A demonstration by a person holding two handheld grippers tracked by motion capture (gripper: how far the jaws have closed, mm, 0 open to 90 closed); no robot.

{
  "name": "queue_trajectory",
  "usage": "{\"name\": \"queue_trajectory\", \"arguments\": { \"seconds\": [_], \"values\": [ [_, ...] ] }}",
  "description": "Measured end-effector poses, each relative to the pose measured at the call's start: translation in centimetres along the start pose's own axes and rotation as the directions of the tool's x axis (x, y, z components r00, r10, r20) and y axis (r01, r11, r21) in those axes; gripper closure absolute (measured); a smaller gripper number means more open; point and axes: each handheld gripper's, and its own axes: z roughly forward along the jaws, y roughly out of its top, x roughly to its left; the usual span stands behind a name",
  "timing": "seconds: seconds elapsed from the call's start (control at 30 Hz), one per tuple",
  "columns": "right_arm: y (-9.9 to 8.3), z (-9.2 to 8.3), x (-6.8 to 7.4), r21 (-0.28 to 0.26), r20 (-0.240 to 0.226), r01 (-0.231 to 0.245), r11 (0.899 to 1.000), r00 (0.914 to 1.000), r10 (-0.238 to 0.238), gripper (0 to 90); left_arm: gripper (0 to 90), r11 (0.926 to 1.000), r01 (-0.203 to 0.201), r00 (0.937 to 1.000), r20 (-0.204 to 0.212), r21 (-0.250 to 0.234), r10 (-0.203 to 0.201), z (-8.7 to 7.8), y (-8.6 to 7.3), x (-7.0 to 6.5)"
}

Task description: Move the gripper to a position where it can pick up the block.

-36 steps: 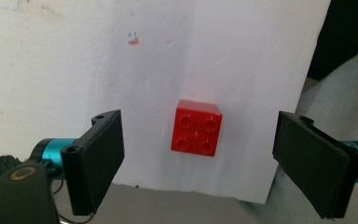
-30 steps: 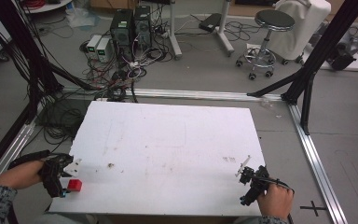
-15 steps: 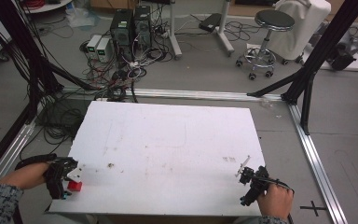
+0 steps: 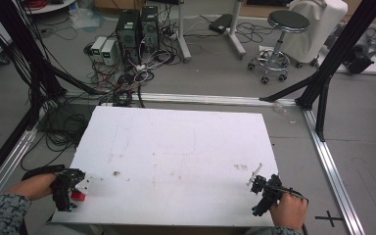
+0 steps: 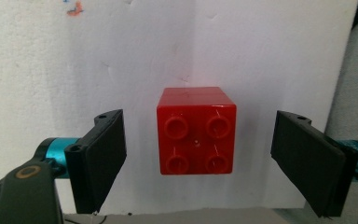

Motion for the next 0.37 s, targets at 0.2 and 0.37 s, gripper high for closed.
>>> {"name": "queue_trajectory", "arguments": {
  "seconds": [0.2,0.37],
  "values": [
    [0.06,0.01,0.06,0.0,0.002,-0.003,1.0,1.0,0.003,3.0,18.6,0.9999,0.013,0.9999,0.008,-0.002,-0.013,0.22,-0.12,0.03],
    [0.12,0.01,0.05,0.0,0.002,0.003,1.0,1.0,-0.003,3.0,18.6,0.9998,0.018,0.9998,0.004,0.0,-0.018,0.11,-0.13,0.05]
  ]
}}
